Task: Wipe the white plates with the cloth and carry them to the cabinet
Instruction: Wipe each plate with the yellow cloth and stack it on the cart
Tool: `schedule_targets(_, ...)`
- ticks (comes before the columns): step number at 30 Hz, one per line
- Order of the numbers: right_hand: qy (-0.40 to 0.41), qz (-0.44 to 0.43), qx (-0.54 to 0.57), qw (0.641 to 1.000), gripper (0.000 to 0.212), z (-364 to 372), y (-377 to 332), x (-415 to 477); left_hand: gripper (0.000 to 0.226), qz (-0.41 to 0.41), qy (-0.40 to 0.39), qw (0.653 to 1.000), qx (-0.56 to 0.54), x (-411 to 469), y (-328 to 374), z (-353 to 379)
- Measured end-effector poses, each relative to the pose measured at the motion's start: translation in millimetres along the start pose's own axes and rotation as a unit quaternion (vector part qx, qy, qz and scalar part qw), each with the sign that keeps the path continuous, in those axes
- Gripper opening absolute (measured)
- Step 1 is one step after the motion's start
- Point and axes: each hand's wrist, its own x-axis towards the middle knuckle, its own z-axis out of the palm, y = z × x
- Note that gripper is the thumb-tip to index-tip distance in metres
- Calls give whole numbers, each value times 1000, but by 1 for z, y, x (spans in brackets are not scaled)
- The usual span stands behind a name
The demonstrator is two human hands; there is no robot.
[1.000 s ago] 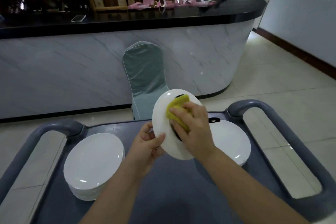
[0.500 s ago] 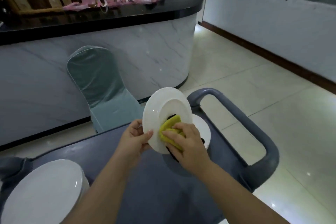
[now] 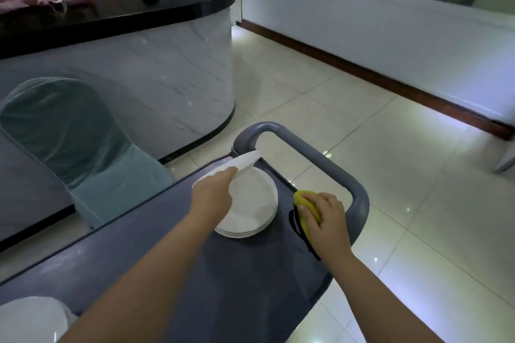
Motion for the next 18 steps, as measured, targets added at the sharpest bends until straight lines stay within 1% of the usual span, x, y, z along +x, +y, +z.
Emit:
schedule_targets(3, 3, 18, -4, 1000, 27, -3, 2, -3, 54, 63, -61, 995, 54, -8, -4, 19)
schedule_targets(6, 1, 32, -9, 999, 31, -5, 3, -5, 55, 106, -74, 991, 39, -23, -3, 22)
schedule_targets(8, -4, 37, -9, 999, 29, -3, 4, -7, 58, 158, -89, 979, 94, -35, -1, 22)
schedule_targets(9, -8, 42, -7, 999, 26, -2, 5, -9, 58, 171, -99, 975, 103, -41, 1, 24)
schedule_targets(12, -24, 56, 2, 998, 22, 4, 6, -15, 53, 177, -130, 972, 81, -57, 3, 38)
schedule_targets(14, -36, 59, 1, 998, 22, 8, 6, -18, 43, 165, -130, 975, 73, -67, 0, 48)
schedule_targets(16, -45, 53, 3, 998, 21, 11, 3, -21, 32, 151, -121, 980, 41, -73, -6, 55)
schedule_targets(18, -53, 34, 16, 998, 22, 14, -4, -22, 28, 148, -118, 982, 12, -77, -10, 57)
